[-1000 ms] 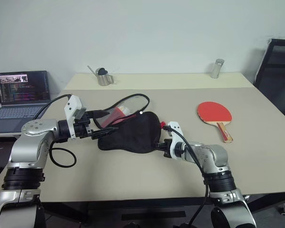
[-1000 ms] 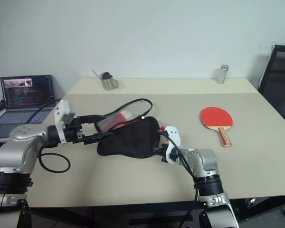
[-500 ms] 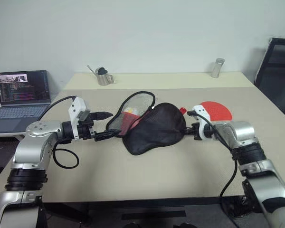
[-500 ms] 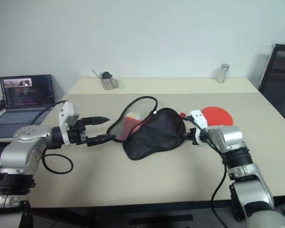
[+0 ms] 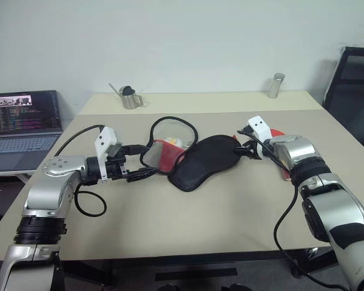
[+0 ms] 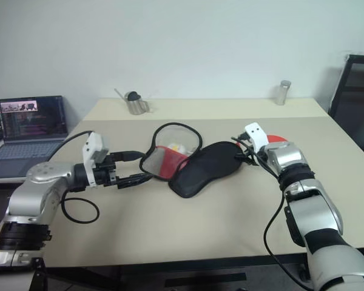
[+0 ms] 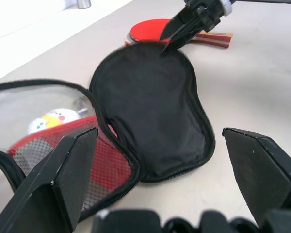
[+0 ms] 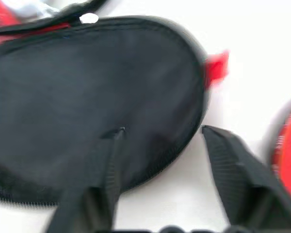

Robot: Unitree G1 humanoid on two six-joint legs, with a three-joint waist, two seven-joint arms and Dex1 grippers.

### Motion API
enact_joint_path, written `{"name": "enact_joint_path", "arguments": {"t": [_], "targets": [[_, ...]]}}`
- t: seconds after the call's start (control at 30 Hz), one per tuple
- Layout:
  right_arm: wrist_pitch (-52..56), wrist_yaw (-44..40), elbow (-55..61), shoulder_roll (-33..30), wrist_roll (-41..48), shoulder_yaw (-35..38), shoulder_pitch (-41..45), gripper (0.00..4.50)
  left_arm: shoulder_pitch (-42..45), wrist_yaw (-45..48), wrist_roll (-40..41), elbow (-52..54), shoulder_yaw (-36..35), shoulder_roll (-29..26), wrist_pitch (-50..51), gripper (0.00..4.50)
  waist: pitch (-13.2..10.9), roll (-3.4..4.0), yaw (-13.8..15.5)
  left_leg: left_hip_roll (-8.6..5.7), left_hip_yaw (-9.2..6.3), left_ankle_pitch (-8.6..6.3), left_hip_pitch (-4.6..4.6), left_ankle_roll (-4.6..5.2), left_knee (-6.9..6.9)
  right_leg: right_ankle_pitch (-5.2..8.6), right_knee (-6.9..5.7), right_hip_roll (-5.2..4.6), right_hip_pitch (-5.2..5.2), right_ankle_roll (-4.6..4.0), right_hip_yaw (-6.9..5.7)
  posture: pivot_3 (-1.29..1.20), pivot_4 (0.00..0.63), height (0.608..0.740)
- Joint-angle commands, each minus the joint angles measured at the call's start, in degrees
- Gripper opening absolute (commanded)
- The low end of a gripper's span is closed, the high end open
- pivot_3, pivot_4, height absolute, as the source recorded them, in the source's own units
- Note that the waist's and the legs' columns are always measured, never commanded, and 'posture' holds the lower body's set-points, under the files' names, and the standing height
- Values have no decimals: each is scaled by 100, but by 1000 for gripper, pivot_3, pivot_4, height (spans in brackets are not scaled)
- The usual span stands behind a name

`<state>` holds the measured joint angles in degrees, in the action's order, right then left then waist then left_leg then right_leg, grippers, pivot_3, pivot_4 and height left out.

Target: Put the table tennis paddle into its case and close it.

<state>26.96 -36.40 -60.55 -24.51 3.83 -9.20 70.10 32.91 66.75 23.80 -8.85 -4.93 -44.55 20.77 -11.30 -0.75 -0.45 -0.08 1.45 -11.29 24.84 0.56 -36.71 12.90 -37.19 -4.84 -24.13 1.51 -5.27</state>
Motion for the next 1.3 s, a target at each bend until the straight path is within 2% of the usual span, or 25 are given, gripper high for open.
{"name": "enact_joint_path", "arguments": {"t": [0.03, 0.13, 0.2, 0.3, 0.37, 0.43, 0.53, 0.67, 0.87, 1.3], "targets": [[-502, 375, -155, -154, -145, 306, 352, 2763, 131, -43, 1, 143, -61, 14, -105, 4500, 0, 0, -2, 0, 1, 0, 0, 0, 0, -1, 0, 0, 0, -1, 1, 0, 150, 740], [-359, 174, -12, -261, -123, 401, 311, 2763, 144, -16, -3, 130, -48, 21, -115, 4500, 0, 0, -2, 0, 1, 0, 0, 0, 0, -6, 1, 0, 0, -9, 1, 0, 150, 740], [88, -241, 458, -324, 20, 440, 149, 2763, 161, 8, -7, 107, -34, 26, -122, 4500, 0, 0, -2, 0, 1, 0, 0, 0, 0, -7, 1, 0, 0, -10, 2, 0, 150, 740], [977, -1082, 2163, -498, 291, 232, -613, 2763, 212, 41, -31, 33, -2, 38, -149, 4500, 1, -1, 6, 2, 2, 0, -1, 0, 0, -6, 0, 0, 0, -9, 2, 0, 150, 740], [1625, -1282, 3494, -605, 480, 135, -1241, 2763, 253, 68, -45, -25, 19, 45, -170, 4500, 1, -1, 18, 5, -3, -1, 0, 1, 0, -5, 1, 2, 2, -7, -1, 0, 150, 740], [2279, -1101, 4505, -557, 666, 247, -1721, 2763, 295, 87, -59, -74, 38, 60, -187, 4500, 1, -1, 29, 7, -2, -1, 0, 2, -2, -4, -3, 2, 0, -7, -2, 0, 150, 740], [3690, -455, 5826, -84, 1116, 770, -2395, 2763, 355, 121, -75, -146, 89, 99, -224, 4500, 1, -1, 23, 10, 3, -1, -1, 2, -8, -3, -7, 2, -2, -4, 1, 0, 150, 740], [5004, 171, 6919, 561, 1480, 1275, -2939, 2763, 420, 181, -104, -248, 134, 124, -271, 4500, 1, -1, 35, 25, 1, -1, -3, 1, -20, -8, -14, 15, 0, -11, -2, 0, 150, 740], [5625, 916, 7256, 1359, 1599, 1632, -3116, 2763, 536, 241, -163, -402, 180, 165, -338, 4500, 2, -3, 35, 33, 4, -1, -3, 1, -24, -14, -11, 24, 0, -15, 0, 0, 150, 740], [4862, 1528, 6217, 2008, 1631, 1469, -2913, 2763, 652, 328, -266, -541, 150, 125, -408, 4500, 2, -3, 27, 61, 12, -2, -3, 0, -20, -20, -1, 58, -3, -24, 8, 0, 150, 740]]}}
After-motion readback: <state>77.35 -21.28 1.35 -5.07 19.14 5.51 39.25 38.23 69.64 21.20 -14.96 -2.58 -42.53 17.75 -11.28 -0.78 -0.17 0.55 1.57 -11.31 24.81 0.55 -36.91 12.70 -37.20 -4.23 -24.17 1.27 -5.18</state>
